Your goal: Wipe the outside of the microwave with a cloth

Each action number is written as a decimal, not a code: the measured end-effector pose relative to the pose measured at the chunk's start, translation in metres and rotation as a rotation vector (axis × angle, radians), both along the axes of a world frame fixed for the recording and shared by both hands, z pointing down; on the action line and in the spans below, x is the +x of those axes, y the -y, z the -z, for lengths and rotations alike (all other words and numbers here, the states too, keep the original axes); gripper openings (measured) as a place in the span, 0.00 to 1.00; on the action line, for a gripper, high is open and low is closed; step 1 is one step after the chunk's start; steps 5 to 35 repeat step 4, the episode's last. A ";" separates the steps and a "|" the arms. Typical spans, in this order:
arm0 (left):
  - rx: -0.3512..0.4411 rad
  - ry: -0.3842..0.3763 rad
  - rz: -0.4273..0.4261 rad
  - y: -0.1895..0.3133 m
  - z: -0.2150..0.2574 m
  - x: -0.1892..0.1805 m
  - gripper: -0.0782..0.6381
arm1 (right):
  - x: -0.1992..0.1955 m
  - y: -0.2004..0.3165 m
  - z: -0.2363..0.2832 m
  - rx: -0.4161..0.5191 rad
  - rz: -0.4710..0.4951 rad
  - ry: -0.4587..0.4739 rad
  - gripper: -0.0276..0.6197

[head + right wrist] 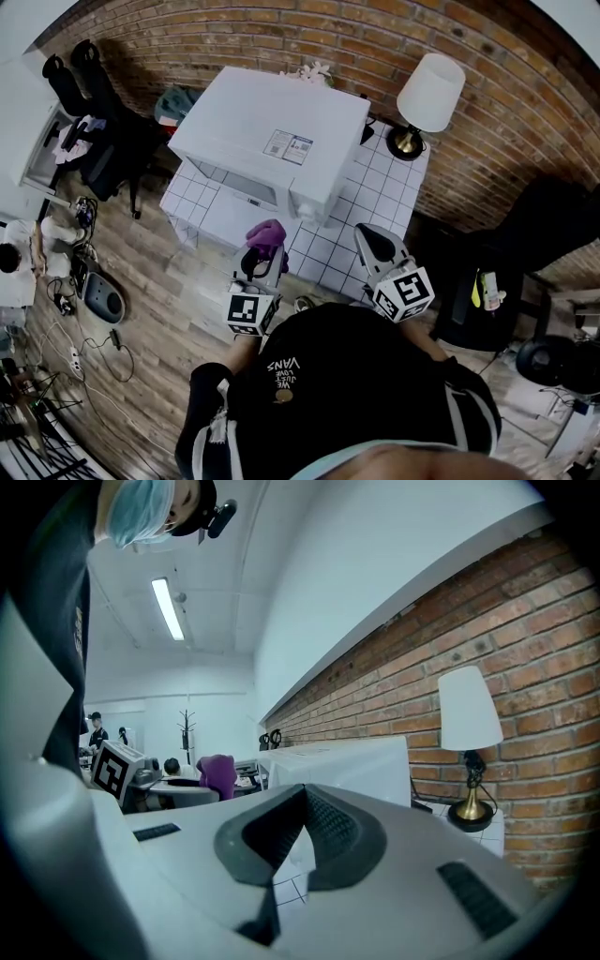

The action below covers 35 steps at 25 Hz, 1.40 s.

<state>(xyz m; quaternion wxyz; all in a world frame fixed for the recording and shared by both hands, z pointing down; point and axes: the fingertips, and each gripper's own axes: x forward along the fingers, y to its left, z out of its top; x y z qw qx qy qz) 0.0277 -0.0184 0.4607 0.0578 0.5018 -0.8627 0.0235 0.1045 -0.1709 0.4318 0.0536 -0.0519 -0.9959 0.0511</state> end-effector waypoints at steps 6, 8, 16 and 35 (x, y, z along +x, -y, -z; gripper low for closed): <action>0.004 -0.015 0.002 -0.002 -0.003 0.002 0.31 | 0.001 -0.001 -0.001 0.004 0.007 -0.003 0.04; 0.004 -0.015 0.002 -0.002 -0.003 0.002 0.31 | 0.001 -0.001 -0.001 0.004 0.007 -0.003 0.04; 0.004 -0.015 0.002 -0.002 -0.003 0.002 0.31 | 0.001 -0.001 -0.001 0.004 0.007 -0.003 0.04; 0.004 -0.015 0.002 -0.002 -0.003 0.002 0.31 | 0.001 -0.001 -0.001 0.004 0.007 -0.003 0.04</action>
